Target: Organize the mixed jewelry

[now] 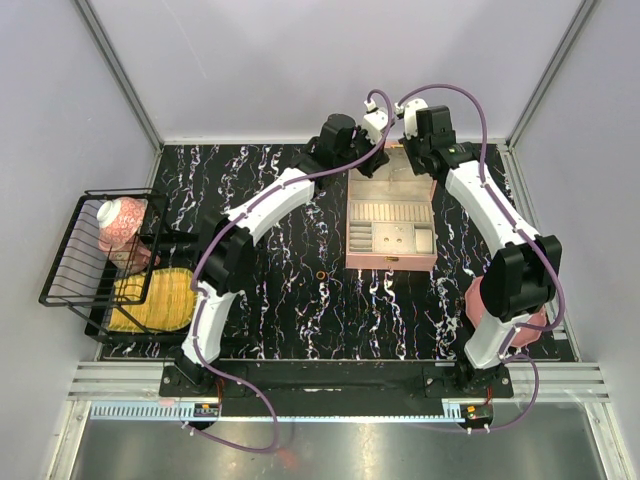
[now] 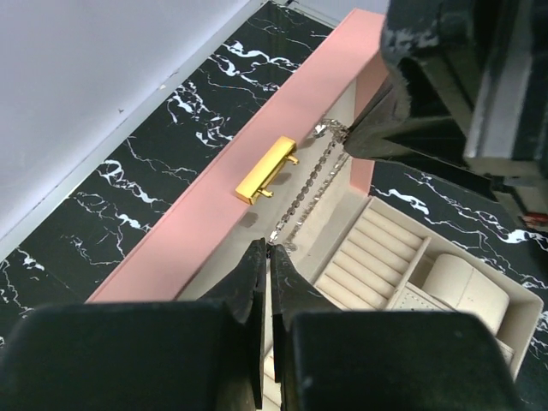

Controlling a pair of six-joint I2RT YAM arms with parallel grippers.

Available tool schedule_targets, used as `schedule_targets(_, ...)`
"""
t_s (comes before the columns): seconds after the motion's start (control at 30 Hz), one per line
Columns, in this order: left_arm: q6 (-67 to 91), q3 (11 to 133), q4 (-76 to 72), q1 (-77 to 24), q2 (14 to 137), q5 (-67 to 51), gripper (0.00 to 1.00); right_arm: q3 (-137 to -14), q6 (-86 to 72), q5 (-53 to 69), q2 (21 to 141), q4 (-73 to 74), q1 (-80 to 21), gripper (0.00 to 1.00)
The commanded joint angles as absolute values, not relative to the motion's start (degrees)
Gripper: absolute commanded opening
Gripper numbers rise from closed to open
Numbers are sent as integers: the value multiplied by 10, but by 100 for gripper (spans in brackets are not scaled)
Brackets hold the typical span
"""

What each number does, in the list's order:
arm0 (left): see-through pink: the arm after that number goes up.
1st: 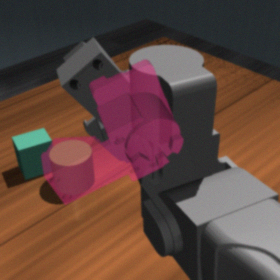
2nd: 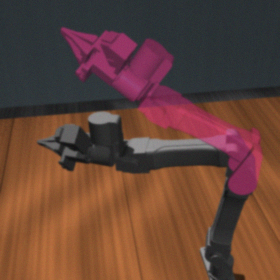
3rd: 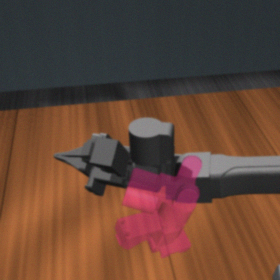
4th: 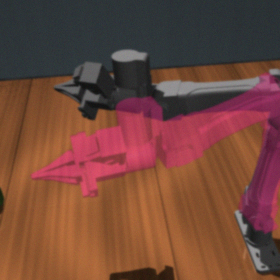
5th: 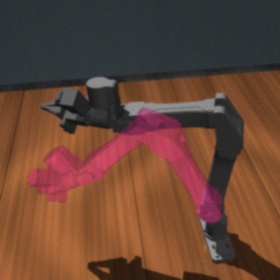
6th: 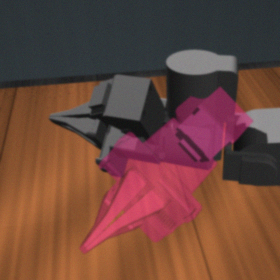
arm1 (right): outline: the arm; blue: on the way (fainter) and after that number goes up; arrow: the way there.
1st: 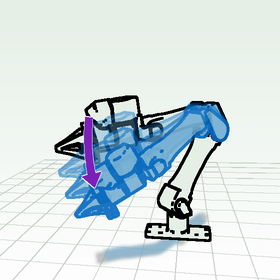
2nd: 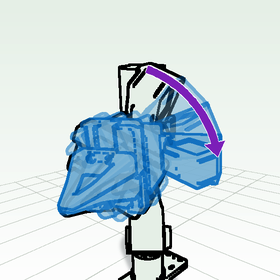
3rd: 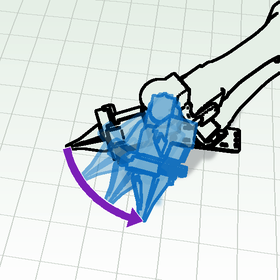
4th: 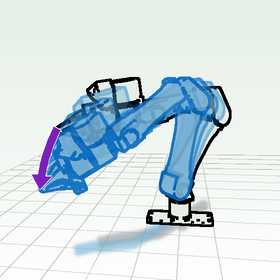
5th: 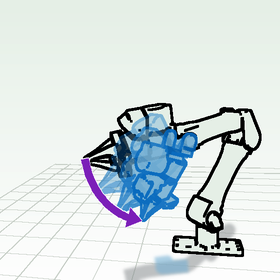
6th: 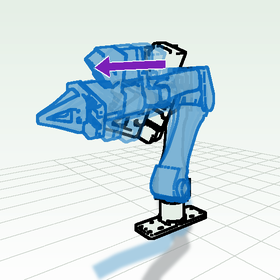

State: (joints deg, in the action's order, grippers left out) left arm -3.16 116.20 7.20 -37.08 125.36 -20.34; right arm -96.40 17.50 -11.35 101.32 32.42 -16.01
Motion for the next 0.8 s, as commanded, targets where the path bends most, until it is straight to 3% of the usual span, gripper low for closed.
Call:
schedule_targets(0.0, -44, 1189, 34, -370, 1260, -171, 0, -993, 170, -124, 1020, 296, -156, 0)
schedule_targets(0.77, -82, 1184, 14, -370, 1272, -123, 0, -1000, 162, -151, 1025, 272, -156, 0)
